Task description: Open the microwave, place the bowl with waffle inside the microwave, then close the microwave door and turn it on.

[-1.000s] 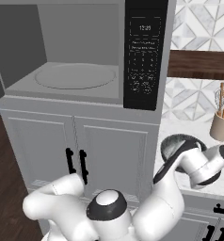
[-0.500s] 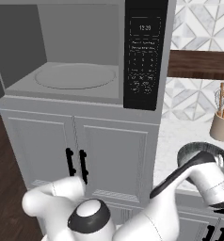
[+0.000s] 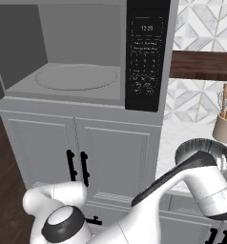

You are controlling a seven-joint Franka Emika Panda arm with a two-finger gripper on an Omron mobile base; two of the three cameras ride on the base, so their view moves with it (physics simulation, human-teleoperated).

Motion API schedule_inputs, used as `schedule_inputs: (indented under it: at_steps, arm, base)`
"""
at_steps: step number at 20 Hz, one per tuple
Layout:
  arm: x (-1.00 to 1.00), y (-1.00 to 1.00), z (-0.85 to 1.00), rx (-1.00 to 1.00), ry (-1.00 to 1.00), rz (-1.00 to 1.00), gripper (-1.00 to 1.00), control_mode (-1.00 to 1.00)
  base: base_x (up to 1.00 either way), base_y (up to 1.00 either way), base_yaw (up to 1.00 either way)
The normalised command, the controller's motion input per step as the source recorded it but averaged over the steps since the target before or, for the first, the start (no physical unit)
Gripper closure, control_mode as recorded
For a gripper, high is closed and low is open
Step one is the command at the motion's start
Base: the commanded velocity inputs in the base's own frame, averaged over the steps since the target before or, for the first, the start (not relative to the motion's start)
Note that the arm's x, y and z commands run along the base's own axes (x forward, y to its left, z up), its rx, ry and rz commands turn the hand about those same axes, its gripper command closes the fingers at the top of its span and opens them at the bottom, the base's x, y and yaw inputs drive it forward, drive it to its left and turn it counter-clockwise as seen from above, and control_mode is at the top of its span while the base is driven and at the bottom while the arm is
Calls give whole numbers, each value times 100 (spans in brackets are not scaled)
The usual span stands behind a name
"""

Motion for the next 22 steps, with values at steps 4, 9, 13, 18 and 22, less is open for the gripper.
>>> schedule_inputs:
  at_steps: [4, 9, 13, 18, 22]
  arm:
    - [-3, 74, 54, -4, 0, 0, 100, -100]
    - [0, 71, 43, -5, -1, 1, 100, -100]
    - [0, 70, 34, -3, -1, 4, 100, -100]
    - [12, 71, 18, -2, -5, 9, 100, -100]
    - [19, 59, 0, -1, -13, 12, 100, -100]
  base:
    - [0, 0, 0]
    - [0, 0, 0]
    - [0, 0, 0]
    - [0, 0, 0]
    - [0, 0, 0]
